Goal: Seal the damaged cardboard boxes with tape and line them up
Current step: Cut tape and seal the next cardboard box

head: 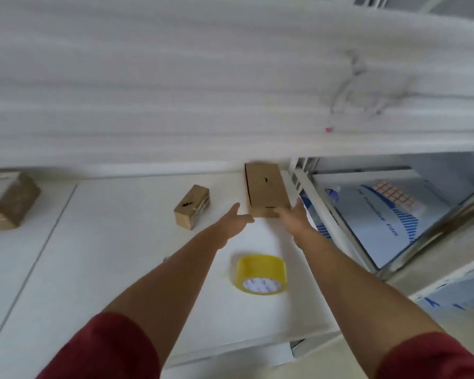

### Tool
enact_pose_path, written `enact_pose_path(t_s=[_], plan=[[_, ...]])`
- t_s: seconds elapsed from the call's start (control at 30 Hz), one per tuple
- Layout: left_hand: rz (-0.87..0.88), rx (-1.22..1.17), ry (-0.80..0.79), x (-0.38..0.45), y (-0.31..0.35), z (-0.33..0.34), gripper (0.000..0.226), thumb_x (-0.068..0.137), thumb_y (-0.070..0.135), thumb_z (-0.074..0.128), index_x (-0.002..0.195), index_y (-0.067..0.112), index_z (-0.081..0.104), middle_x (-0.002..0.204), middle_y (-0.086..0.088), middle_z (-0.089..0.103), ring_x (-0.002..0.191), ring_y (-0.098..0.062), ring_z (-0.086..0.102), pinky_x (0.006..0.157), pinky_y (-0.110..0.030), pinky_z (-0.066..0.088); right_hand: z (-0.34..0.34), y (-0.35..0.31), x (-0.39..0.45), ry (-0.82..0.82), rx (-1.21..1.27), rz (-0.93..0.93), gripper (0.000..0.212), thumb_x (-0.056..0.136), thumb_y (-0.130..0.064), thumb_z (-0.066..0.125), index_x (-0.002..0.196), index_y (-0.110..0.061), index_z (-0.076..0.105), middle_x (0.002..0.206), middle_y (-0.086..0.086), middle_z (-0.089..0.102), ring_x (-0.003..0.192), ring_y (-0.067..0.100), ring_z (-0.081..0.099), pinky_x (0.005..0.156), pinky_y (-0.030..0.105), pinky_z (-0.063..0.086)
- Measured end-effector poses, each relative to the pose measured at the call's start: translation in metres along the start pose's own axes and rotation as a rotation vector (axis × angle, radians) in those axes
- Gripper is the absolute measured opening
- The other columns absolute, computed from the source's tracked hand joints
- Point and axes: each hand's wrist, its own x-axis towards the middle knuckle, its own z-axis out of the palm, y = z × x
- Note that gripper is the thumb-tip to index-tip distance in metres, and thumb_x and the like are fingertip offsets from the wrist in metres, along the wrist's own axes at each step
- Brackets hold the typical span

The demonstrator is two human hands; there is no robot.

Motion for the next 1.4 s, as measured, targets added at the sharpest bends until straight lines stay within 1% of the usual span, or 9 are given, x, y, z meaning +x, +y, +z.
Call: enact_pose_path(t_s=[0.1, 0.2, 0.33, 0.6, 0.83, 1.0, 1.13, 1.23, 1.4], plan=[[0.036, 0.025, 0.016, 0.012, 0.005, 0.019, 0.068, 0.094, 0.034, 0.059, 0.154, 0.028, 0.027, 0.156, -0.002, 0.034, 0.139, -0.028, 0.036, 0.114, -0.040, 0.030, -0.002, 0.009, 0.010, -0.125, 0.093, 0.073, 0.091, 0.093, -0.034, 0.055, 0.157, -0.022, -0.009, 0.161, 0.002, 0.021, 0.140, 0.027, 0.034, 0.110, 0.043, 0.036], [0.114, -0.160, 0.049, 0.023, 0.006, 0.033, 0.013, 0.099, 0.033, 0.053, 0.108, 0.025, 0.057, 0.117, 0.000, 0.058, 0.094, -0.014, 0.055, 0.083, -0.020, 0.045, -0.004, 0.021, 0.020, -0.135, 0.146, 0.085, 0.080, 0.091, -0.042, 0.056, 0.156, -0.019, 0.014, 0.152, 0.003, 0.038, 0.127, 0.026, 0.046, 0.107, 0.043, 0.041], [0.142, -0.348, 0.181, 0.022, 0.007, 0.039, 0.033, 0.093, 0.040, 0.061, 0.114, 0.018, 0.049, 0.109, -0.007, 0.054, 0.086, -0.020, 0.050, 0.074, -0.030, 0.045, -0.008, 0.024, 0.020, -0.139, 0.186, 0.063, 0.050, 0.090, -0.047, 0.058, 0.128, -0.014, 0.059, 0.119, 0.006, 0.065, 0.106, 0.025, 0.062, 0.101, 0.046, 0.050], [0.236, -0.699, 0.490, -0.036, 0.012, -0.022, 0.009, 0.092, 0.019, 0.056, 0.099, 0.015, 0.052, 0.101, -0.008, 0.059, 0.089, -0.023, 0.058, 0.069, -0.035, 0.057, 0.018, -0.023, -0.046, -0.139, 0.478, -0.203, 0.031, 0.078, -0.039, 0.068, 0.095, -0.019, 0.050, 0.104, 0.007, 0.062, 0.092, 0.020, 0.067, 0.083, 0.039, 0.058], [0.295, -0.760, 0.484, -0.145, -0.052, -0.163, 0.021, 0.086, 0.030, 0.056, 0.093, 0.015, 0.068, 0.084, -0.007, 0.070, 0.075, -0.025, 0.066, 0.071, -0.035, 0.053, 0.080, -0.066, -0.104, -0.253, 0.400, -0.191, 0.037, 0.091, -0.037, 0.054, 0.121, -0.015, 0.059, 0.106, 0.005, 0.064, 0.094, 0.020, 0.062, 0.072, 0.033, 0.054], [0.148, -0.490, 0.673, -0.207, -0.141, -0.256, 0.026, 0.090, 0.033, 0.051, 0.100, 0.021, 0.072, 0.101, -0.005, 0.072, 0.090, -0.024, 0.067, 0.077, -0.039, 0.056, 0.191, -0.051, -0.177, -0.418, 0.084, -0.207, 0.029, 0.096, -0.043, 0.051, 0.102, -0.020, 0.067, 0.101, 0.004, 0.069, 0.092, 0.019, 0.065, 0.082, 0.043, 0.055], [-0.050, -0.013, 0.736, -0.222, -0.200, -0.293, 0.044, 0.099, 0.029, 0.033, 0.135, 0.012, 0.053, 0.137, -0.012, 0.055, 0.123, -0.033, 0.052, 0.108, -0.045, 0.040, 0.262, -0.019, -0.232, -0.286, -0.192, -0.370, 0.038, 0.100, -0.037, 0.042, 0.098, -0.008, 0.066, 0.096, 0.010, 0.064, 0.086, 0.024, 0.060, 0.066, 0.025, 0.043], [-0.058, 0.185, 0.714, -0.223, -0.227, -0.296, 0.045, 0.102, 0.022, 0.032, 0.145, 0.018, 0.044, 0.145, -0.009, 0.050, 0.132, -0.030, 0.045, 0.109, -0.037, 0.033, 0.285, 0.002, -0.255, -0.197, -0.337, -0.349, 0.042, 0.102, -0.033, 0.033, 0.088, -0.003, 0.059, 0.100, 0.019, 0.059, 0.094, 0.035, 0.057, 0.077, 0.034, 0.042], [0.012, 0.423, 0.691, -0.207, -0.235, -0.289, 0.046, 0.103, 0.026, 0.034, 0.147, 0.015, 0.041, 0.145, -0.011, 0.049, 0.133, -0.034, 0.042, 0.109, -0.043, 0.035, 0.290, 0.015, -0.275, -0.130, -0.505, -0.287, 0.067, 0.097, -0.057, 0.038, 0.139, -0.005, 0.043, 0.135, 0.018, 0.050, 0.127, 0.038, 0.041, 0.102, 0.047, 0.037]])
